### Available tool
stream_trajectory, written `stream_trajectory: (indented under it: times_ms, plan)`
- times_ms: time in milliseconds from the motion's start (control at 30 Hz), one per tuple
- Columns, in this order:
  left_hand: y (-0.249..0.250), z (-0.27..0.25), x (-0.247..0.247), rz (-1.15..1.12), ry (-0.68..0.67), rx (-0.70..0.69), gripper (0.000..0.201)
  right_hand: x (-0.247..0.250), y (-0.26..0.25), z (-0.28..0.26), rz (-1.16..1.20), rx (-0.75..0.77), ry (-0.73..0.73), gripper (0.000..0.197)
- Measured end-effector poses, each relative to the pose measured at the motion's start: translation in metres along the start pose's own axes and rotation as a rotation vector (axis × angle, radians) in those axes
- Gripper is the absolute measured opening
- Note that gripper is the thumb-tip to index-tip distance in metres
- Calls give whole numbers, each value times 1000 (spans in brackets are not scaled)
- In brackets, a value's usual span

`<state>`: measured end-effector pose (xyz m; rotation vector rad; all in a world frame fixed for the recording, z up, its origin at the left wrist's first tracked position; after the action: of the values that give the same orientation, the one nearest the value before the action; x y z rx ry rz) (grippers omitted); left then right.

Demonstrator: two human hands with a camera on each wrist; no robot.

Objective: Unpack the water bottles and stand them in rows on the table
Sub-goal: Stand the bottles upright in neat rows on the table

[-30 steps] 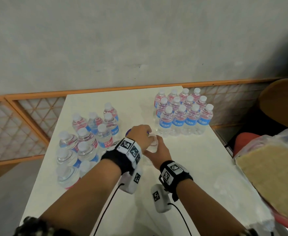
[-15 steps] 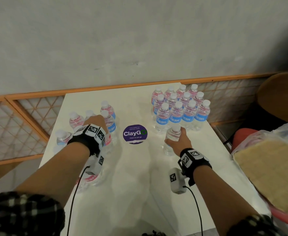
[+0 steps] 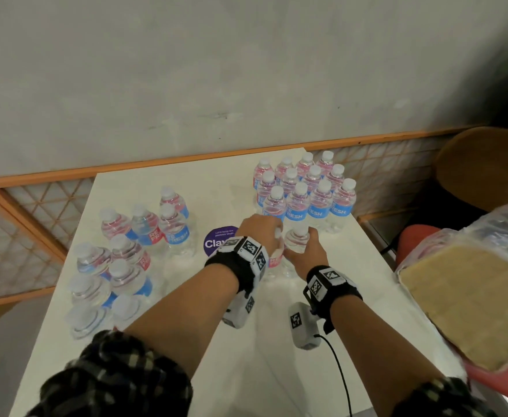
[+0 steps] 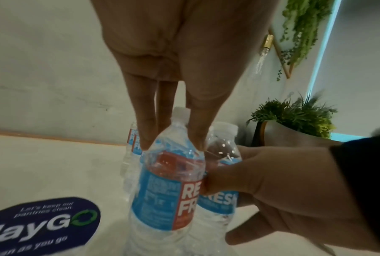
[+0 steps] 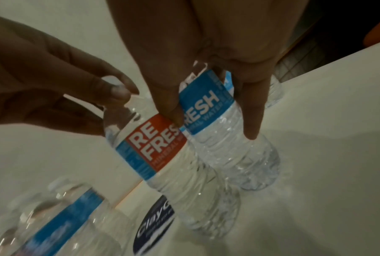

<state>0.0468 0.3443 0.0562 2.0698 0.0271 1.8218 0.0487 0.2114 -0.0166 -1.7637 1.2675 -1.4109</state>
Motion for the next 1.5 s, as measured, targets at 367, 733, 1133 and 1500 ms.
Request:
stream_trajectory:
  times_ms: [367, 733, 1133, 1500]
  plan:
    - [14, 35, -11, -21, 103, 64, 25, 32, 5, 34, -46, 48, -93, 62]
    - [17, 39, -34, -198, 111, 219, 50, 36, 20, 37, 14, 49, -173, 76]
    - [-2, 29, -69, -651, 112, 304, 66, 29, 53, 46, 114, -29, -214, 74]
    - [-11, 42, -96, -757, 281, 412, 61, 15, 53, 59, -112, -60, -102, 79]
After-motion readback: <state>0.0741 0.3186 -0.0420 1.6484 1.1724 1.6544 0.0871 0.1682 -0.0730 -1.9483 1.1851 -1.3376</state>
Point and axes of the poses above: each hand's wrist, its own z-axis towards the middle knuckle, its own x-axis out of the back of the hand, y = z × x, the point moved 1 cm from there along z, towards the middle knuckle, and after that the axes turned 8 degrees about -x, right-handed, at the moved point
